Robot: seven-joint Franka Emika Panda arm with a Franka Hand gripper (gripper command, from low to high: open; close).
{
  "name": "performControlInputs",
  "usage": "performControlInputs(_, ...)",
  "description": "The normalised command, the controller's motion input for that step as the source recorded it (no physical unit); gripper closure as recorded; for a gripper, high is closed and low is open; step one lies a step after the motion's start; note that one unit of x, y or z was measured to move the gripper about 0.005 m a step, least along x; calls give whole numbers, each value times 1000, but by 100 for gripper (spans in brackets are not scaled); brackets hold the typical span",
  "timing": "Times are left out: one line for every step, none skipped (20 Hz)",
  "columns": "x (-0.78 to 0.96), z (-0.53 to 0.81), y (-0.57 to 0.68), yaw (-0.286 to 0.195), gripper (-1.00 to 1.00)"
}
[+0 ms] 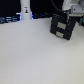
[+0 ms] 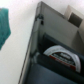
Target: Open the kcup holder, insert the kcup into the holder, and close the kcup holder
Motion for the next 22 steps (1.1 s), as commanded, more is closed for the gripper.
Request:
performControlInputs(0, 0, -26, 0, -100)
performControlInputs(78, 4, 173, 26, -100)
performControlInputs(9, -6, 73, 1, -100)
performControlInputs(-108, 4, 310, 62, -100)
performControlInputs(-95, 8, 394, 78, -100)
performControlInputs(-74, 8, 407, 87, -100)
performControlInputs(-65, 9, 410, 89, -100)
performControlInputs(-72, -10, 237, 43, -100)
performControlInputs(-77, 8, 405, 86, -100)
performControlInputs(-80, 8, 413, 86, -100)
performControlInputs(-77, 7, 424, 86, -100)
performControlInputs(-13, 2, 520, 61, -100)
performControlInputs(16, -22, 311, 48, -100)
performControlInputs(0, 2, 105, -13, -100)
performControlInputs(-34, 5, 50, -9, -100)
performControlInputs(-44, -6, -19, -14, -100)
performControlInputs(-104, 16, 38, -33, -100)
performControlInputs(-111, 16, 37, -39, -100)
performControlInputs(-133, 33, 100, -42, -100)
performControlInputs(-120, 77, 85, -27, -100)
performControlInputs(-129, 53, 94, -2, -100)
performControlInputs(-84, 139, 335, 9, -100)
